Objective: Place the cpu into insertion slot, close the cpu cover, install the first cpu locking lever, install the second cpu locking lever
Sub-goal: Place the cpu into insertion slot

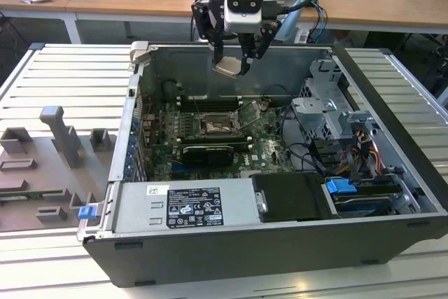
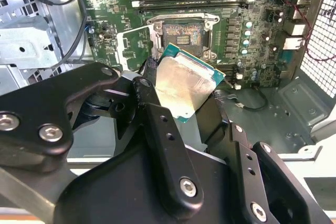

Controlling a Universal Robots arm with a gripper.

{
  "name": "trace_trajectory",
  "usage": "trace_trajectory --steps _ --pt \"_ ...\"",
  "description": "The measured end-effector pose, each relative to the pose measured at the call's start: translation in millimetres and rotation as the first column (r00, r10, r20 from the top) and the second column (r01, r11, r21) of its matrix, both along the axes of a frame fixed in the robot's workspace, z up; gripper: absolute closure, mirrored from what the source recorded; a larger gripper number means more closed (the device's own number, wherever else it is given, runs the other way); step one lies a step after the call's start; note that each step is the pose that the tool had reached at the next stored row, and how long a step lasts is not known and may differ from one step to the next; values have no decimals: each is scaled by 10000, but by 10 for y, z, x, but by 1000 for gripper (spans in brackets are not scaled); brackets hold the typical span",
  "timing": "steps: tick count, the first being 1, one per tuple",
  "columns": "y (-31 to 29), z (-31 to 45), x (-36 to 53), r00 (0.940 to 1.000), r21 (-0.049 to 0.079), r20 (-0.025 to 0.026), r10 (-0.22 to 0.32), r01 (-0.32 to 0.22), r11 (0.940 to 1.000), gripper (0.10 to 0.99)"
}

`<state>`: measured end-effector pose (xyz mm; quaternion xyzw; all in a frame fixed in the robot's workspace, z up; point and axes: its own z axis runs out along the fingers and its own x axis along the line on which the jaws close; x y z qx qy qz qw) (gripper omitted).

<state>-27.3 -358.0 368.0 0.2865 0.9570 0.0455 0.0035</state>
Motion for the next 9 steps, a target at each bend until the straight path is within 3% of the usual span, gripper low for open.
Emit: trace_trajectory --steps 9 --pt "0 -13 0 9996 0 0 -282 282 9996 545"
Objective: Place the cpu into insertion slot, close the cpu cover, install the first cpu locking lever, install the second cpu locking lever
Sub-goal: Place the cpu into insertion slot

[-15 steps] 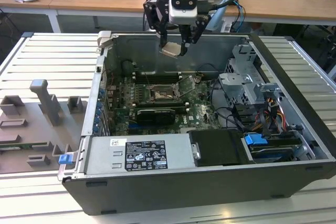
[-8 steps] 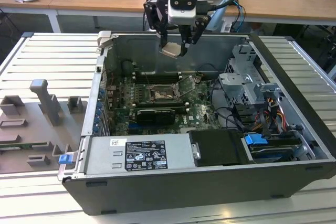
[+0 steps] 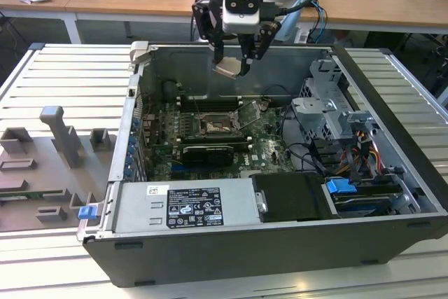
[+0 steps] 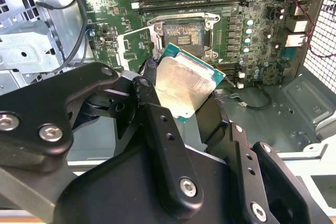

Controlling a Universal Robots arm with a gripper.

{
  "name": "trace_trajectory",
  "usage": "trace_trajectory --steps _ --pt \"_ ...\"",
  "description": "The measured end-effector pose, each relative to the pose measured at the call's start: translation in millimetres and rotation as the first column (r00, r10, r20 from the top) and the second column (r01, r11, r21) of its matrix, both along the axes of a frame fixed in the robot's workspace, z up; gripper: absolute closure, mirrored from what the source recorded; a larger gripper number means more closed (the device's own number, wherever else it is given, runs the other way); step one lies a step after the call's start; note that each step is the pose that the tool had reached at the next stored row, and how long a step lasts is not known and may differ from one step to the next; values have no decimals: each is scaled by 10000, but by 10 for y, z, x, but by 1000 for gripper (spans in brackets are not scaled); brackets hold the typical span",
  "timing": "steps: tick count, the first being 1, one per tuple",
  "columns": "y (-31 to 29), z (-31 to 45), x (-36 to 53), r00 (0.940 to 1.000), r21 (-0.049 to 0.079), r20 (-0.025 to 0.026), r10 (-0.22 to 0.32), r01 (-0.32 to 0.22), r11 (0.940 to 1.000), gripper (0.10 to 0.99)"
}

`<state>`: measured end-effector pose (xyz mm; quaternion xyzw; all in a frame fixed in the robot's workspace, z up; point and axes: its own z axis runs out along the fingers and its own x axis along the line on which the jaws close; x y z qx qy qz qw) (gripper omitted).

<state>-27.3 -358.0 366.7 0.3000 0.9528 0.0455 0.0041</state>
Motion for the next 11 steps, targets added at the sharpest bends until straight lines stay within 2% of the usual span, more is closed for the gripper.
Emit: trace_trajectory --steps 11 --pt "0 -6 0 9998 0 0 -181 181 9998 545"
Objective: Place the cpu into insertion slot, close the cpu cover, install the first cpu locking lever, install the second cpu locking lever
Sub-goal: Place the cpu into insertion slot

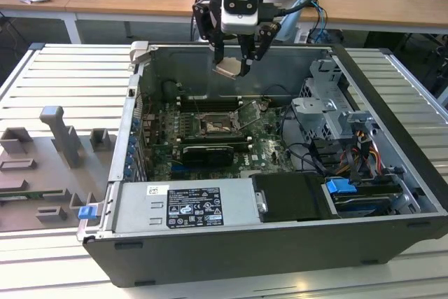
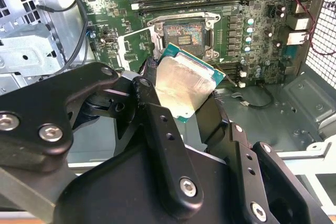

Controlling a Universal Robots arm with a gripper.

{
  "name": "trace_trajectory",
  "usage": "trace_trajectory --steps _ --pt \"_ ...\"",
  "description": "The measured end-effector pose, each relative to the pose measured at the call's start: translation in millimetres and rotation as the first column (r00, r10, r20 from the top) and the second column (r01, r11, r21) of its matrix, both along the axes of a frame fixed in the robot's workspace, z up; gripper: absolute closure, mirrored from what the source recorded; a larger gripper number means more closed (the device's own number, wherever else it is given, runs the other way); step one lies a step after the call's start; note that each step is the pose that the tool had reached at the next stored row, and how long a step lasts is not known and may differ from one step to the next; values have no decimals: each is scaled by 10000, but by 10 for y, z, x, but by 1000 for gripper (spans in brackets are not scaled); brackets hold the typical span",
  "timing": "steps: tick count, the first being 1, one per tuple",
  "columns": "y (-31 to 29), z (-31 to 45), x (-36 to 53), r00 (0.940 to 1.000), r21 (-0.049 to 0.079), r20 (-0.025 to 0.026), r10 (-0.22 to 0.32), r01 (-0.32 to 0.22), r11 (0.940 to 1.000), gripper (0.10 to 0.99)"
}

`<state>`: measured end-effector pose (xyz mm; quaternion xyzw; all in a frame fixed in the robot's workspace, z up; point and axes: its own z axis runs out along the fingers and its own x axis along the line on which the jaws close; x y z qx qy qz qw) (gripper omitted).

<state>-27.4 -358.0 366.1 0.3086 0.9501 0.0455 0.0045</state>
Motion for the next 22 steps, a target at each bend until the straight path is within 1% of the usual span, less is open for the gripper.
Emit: trace_trajectory --steps 10,14,16,20,22 --pt "0 -4 -1 9999 0 0 -156 156 9999 545" --pt "0 -5 -1 9996 1 0 -297 297 9996 545" --pt "0 -6 -4 9988 0 0 -489 489 9988 545" --pt "0 -7 -4 9975 1 0 -701 701 9975 545" --pt "0 -7 -4 9951 1 0 -989 989 9951 545"
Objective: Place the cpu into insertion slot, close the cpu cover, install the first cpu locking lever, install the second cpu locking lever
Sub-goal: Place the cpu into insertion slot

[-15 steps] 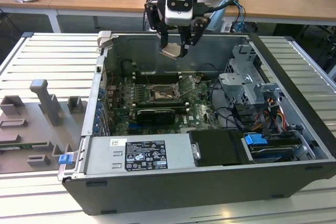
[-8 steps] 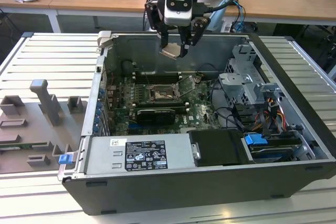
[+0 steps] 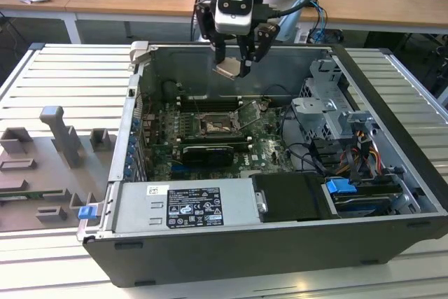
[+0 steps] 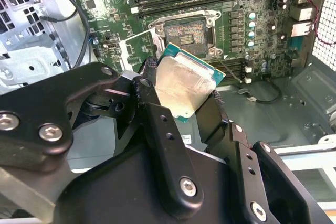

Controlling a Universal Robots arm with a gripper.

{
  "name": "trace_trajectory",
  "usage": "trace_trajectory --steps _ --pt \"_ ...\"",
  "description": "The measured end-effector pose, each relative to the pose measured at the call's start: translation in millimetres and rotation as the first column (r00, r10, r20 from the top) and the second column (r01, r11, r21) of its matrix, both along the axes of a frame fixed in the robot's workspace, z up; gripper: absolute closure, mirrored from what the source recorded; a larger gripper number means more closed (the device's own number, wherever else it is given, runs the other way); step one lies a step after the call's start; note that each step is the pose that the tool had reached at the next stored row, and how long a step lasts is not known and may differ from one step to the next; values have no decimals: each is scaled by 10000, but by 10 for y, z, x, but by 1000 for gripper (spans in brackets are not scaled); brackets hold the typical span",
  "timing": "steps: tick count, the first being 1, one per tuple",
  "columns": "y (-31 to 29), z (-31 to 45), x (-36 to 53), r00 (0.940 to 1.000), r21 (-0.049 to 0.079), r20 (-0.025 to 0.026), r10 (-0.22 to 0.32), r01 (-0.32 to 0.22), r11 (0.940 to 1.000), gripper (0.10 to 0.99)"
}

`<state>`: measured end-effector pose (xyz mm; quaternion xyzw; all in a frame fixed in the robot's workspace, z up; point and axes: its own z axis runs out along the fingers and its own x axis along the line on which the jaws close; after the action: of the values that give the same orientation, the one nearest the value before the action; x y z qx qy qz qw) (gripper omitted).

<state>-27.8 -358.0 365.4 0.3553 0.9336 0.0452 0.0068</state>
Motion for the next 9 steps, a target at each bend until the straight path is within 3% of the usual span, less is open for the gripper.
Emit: trace_trajectory --steps 9 --pt "0 -1 -2 9979 -1 0 -651 651 9979 545"
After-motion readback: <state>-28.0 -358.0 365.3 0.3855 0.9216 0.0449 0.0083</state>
